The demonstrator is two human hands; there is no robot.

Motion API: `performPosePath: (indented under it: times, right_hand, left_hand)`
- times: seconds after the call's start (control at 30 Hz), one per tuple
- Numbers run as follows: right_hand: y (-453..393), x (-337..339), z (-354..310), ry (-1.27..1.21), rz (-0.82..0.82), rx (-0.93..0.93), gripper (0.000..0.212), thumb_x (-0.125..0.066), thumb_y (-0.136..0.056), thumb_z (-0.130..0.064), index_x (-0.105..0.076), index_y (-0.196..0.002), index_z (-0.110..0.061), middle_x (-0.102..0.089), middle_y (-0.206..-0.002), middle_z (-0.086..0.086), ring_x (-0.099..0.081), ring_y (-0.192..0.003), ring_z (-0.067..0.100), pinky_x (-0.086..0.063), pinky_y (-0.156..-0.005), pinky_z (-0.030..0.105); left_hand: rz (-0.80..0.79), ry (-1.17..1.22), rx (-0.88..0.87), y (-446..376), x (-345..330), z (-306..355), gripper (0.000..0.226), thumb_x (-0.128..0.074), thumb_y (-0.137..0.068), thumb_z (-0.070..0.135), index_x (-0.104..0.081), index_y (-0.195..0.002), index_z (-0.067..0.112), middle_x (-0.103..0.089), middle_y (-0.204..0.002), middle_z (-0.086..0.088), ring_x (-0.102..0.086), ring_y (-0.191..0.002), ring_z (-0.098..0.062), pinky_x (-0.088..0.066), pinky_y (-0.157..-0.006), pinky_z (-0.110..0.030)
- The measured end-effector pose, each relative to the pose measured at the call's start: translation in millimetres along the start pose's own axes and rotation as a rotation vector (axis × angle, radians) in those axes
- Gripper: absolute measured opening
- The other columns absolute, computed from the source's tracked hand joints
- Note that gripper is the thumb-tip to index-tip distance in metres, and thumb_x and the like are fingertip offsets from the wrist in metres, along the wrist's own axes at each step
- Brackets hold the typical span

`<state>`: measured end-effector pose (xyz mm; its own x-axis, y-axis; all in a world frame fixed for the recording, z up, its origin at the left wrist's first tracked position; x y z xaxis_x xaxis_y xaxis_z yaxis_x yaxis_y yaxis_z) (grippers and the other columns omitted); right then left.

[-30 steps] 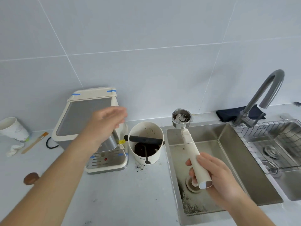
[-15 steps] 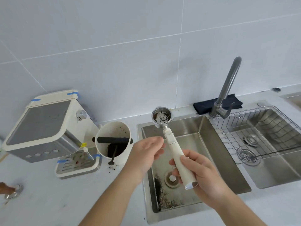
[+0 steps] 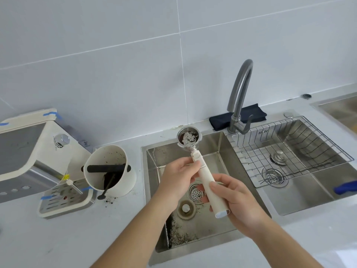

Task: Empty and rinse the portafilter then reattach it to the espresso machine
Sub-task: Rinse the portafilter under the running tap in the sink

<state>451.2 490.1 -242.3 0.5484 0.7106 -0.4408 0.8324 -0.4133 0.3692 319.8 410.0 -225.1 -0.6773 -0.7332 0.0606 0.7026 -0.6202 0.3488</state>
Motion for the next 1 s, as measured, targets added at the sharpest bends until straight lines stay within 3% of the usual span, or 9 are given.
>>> performPosePath:
  times: [0.1,0.23,0.33,0.43,0.53,0.63,0.7,0.83,1.0]
  right_hand:
    - [-4,12,-2,0.007,0.016,-0.013,0.030,-0.062,-0.088,-0.009,-0.061,-0.115,0.003,-0.070,-0.108,0.028,-0.068,-0.073,0.028,-0.052,-0.053,0.027]
    - [-8,28,-3,0.018,0.066,0.002,0.040,-0.071,-0.076,-0.016,-0.061,-0.109,0.004,-0.071,-0.098,0.027,-0.068,-0.074,0.026,-0.052,-0.055,0.028]
    - [-11,42,-2,0.051,0.064,-0.019,0.038,-0.079,-0.076,-0.015,-0.066,-0.109,-0.001,-0.072,-0.092,0.017,-0.068,-0.074,0.020,-0.053,-0.059,0.027]
    - [-13,51,-1,0.083,0.040,-0.064,0.038,-0.074,-0.076,-0.016,-0.069,-0.113,-0.008,-0.075,-0.096,0.013,-0.070,-0.078,0.017,-0.053,-0.060,0.027]
    - [-18,61,-2,0.095,0.060,-0.066,0.034,-0.073,-0.081,-0.009,-0.070,-0.114,-0.009,-0.076,-0.096,0.013,-0.071,-0.075,0.015,-0.053,-0.059,0.026]
    - [-23,70,-2,0.097,0.107,-0.072,0.027,-0.067,-0.088,0.000,-0.069,-0.114,-0.007,-0.077,-0.094,0.014,-0.071,-0.073,0.015,-0.053,-0.059,0.024]
    - [-26,75,-2,0.111,0.119,-0.080,0.026,-0.062,-0.090,0.003,-0.069,-0.112,-0.007,-0.077,-0.094,0.015,-0.071,-0.073,0.017,-0.054,-0.060,0.025]
    - [-35,86,-4,0.147,0.140,-0.114,0.026,-0.059,-0.091,0.004,-0.070,-0.111,-0.009,-0.078,-0.093,0.010,-0.072,-0.075,0.017,-0.055,-0.065,0.028]
    - [-59,115,-16,0.217,0.323,-0.098,0.026,-0.061,-0.092,0.002,-0.066,-0.117,-0.005,-0.075,-0.102,0.007,-0.072,-0.084,0.019,-0.059,-0.076,0.034]
  left_hand:
    - [-0.005,0.013,0.008,-8,-10,1,0.009,-0.066,-0.088,0.019,-0.075,-0.088,0.020,-0.075,-0.084,0.001,-0.068,-0.078,-0.010,-0.056,-0.084,-0.033]
    - [-0.014,-0.014,0.013,-18,-25,1,0.007,-0.068,-0.085,0.018,-0.076,-0.086,0.018,-0.074,-0.085,-0.004,-0.066,-0.079,-0.014,-0.056,-0.086,-0.036]
    - [-0.030,-0.019,0.032,-26,-36,-1,0.015,-0.070,-0.077,0.024,-0.076,-0.087,0.016,-0.073,-0.086,-0.008,-0.065,-0.082,-0.018,-0.055,-0.089,-0.041]
    - [-0.035,0.002,0.057,-36,-44,-5,0.010,-0.068,-0.080,0.019,-0.075,-0.085,0.015,-0.071,-0.085,-0.011,-0.064,-0.083,-0.021,-0.054,-0.092,-0.046]
    - [-0.044,0.022,0.094,-46,-53,-10,0.011,-0.062,-0.089,0.009,-0.073,-0.090,0.013,-0.071,-0.085,-0.008,-0.066,-0.082,-0.020,-0.057,-0.085,-0.038]
    - [-0.052,0.046,0.126,-56,-61,-13,0.012,-0.061,-0.092,0.007,-0.071,-0.094,0.012,-0.071,-0.080,-0.003,-0.069,-0.075,-0.015,-0.058,-0.066,-0.024]
    - [-0.052,0.051,0.147,-61,-64,-16,0.011,-0.060,-0.092,0.007,-0.070,-0.094,0.011,-0.071,-0.081,-0.004,-0.069,-0.074,-0.014,-0.055,-0.061,-0.021]
    - [-0.051,0.078,0.194,-74,-71,-18,0.012,-0.059,-0.093,0.005,-0.069,-0.098,0.009,-0.070,-0.087,-0.008,-0.069,-0.079,-0.019,-0.057,-0.062,-0.023]
    - [-0.065,0.088,0.239,-93,-72,-21,0.014,-0.058,-0.093,0.005,-0.068,-0.103,0.004,-0.069,-0.090,-0.012,-0.069,-0.080,-0.024,-0.060,-0.071,-0.034]
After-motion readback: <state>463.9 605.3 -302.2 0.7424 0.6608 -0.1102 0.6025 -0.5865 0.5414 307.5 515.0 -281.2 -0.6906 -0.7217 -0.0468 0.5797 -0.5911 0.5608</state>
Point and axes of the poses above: each hand's wrist, its own y-axis away from the middle knuckle, its own x-axis out of the back of the hand, z = x × y, the point moved 3 cm from there along -y, towards the middle knuckle
